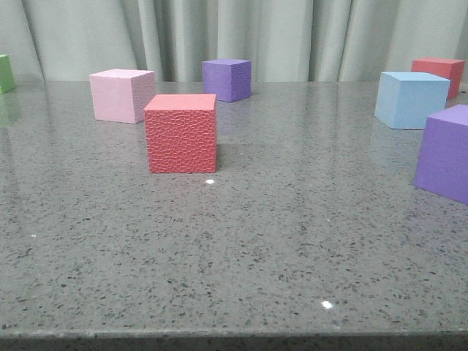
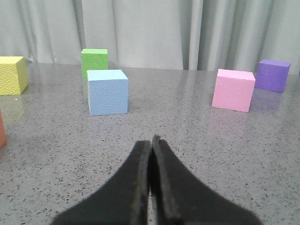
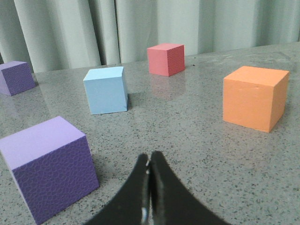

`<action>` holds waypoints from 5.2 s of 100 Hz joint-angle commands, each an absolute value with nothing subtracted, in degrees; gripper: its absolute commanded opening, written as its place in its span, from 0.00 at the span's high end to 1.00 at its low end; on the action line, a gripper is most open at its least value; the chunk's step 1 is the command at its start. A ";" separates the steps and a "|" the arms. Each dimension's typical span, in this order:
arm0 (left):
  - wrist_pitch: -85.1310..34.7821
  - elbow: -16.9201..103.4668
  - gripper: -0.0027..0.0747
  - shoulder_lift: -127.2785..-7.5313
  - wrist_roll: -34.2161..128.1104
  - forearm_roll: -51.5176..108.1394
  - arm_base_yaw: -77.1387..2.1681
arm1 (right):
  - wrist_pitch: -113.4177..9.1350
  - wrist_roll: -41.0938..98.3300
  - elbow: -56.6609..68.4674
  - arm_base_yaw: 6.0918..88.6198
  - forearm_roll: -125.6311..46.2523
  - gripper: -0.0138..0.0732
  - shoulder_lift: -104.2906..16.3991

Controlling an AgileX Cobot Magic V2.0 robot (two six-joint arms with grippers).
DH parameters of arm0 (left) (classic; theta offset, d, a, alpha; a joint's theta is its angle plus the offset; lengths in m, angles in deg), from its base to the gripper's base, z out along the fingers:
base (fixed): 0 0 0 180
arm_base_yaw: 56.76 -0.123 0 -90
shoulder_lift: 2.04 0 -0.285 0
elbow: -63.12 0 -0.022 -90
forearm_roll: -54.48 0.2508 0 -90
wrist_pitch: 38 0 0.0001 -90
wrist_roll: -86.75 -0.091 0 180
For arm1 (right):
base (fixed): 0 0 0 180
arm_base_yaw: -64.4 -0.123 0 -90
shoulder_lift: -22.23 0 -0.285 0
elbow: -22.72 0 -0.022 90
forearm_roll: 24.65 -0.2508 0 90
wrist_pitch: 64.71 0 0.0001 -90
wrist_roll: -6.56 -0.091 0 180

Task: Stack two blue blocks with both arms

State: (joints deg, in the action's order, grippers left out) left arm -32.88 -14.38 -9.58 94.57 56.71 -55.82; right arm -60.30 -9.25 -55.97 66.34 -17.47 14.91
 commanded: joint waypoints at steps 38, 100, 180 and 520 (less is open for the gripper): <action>-37.56 -14.57 0.99 -7.69 94.79 56.76 -55.32 | -64.71 -8.69 -54.88 66.65 -16.72 0.97 16.24; -39.32 -14.57 0.99 -7.69 94.10 58.27 -55.43 | -64.71 -8.69 -54.88 66.65 -16.35 0.97 16.24; -39.19 4.09 0.99 -28.01 93.99 59.60 -55.31 | -50.36 -8.69 -34.68 66.46 -16.13 0.96 -2.01; -30.56 24.87 0.07 -51.83 94.13 59.00 -55.31 | -1.37 -4.33 54.39 59.39 -27.30 0.21 -95.14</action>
